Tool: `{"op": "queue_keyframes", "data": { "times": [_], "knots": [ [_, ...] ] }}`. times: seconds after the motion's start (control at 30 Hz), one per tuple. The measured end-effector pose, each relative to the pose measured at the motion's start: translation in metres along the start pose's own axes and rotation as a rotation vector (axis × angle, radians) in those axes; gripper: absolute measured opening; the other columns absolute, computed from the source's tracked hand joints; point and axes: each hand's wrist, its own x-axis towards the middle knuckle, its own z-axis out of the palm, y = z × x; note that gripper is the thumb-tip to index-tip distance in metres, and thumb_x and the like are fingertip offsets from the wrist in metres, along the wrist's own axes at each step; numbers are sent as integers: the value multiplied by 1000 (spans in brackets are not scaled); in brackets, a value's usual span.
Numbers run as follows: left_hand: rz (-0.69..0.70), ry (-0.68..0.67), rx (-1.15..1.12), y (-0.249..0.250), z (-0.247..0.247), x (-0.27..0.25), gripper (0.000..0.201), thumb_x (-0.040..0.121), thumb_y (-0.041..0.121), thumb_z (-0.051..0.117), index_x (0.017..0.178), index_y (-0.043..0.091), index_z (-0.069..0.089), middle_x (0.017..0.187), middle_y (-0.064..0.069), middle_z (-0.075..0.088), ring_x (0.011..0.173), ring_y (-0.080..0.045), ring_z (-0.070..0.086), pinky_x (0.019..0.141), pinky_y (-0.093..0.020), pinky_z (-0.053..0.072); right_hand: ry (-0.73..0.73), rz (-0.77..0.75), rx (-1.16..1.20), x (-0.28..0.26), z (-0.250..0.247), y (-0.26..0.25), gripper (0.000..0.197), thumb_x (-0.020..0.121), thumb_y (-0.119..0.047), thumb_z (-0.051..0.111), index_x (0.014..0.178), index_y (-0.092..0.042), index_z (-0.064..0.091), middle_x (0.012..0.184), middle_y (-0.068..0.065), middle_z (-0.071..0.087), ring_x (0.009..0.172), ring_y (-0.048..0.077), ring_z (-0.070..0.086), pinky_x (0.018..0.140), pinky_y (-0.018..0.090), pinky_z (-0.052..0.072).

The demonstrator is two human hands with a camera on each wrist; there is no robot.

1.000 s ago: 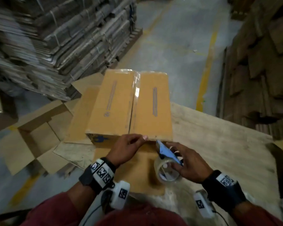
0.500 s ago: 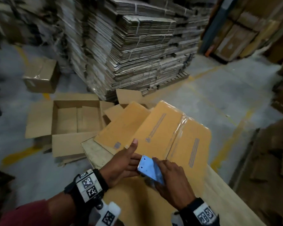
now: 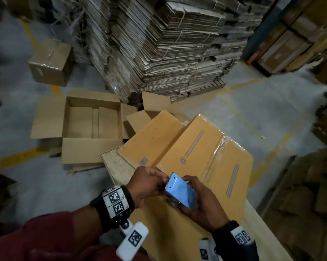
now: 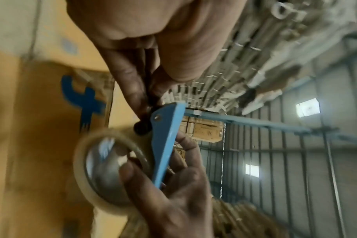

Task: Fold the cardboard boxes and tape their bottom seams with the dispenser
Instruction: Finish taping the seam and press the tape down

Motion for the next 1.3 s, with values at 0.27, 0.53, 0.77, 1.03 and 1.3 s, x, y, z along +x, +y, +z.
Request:
{"op": "queue_keyframes", "data": {
  "times": [0.27,0.53,0.77,1.03,1.3],
  "knots": [
    [93,70,178,34,-8,22,10,91,-11,68,85,-4,73,77,-17,74,59,-19,70,54,-30,61,-83,-6,-395,11,-28,-17,73,85,-81,51,146,-48,26,142,-23,49,115,12,60,85,41,54],
    [11,45,198,41,-21,46,7,90,-9,72,96,-6,74,87,-20,76,60,-21,72,54,-29,61,-252,-69,-575,1,-40,-20,60,87,-82,15,142,-75,-8,125,-9,42,94,18,58,70,35,52],
    [-31,30,178,42,-29,59,10,92,-12,67,101,-9,72,88,-23,76,59,-24,74,50,-28,60,-268,-65,-622,7,-37,-18,58,101,-62,37,149,-68,6,129,-5,43,91,21,58,68,29,41],
    [73,172,169,59,-87,74,12,94,-17,56,99,-16,67,84,-31,69,51,-22,67,49,-25,58,-267,-8,-706,-24,-56,13,60,92,-64,30,147,-72,6,124,-4,49,79,23,62,65,34,51],
    [135,95,316,46,-67,81,17,77,-15,79,84,-6,66,67,-19,72,54,-22,66,54,-29,57,-320,80,-657,-22,-38,43,55,94,-71,31,143,-75,8,118,-4,46,90,25,62,72,44,56]
  ]
}}
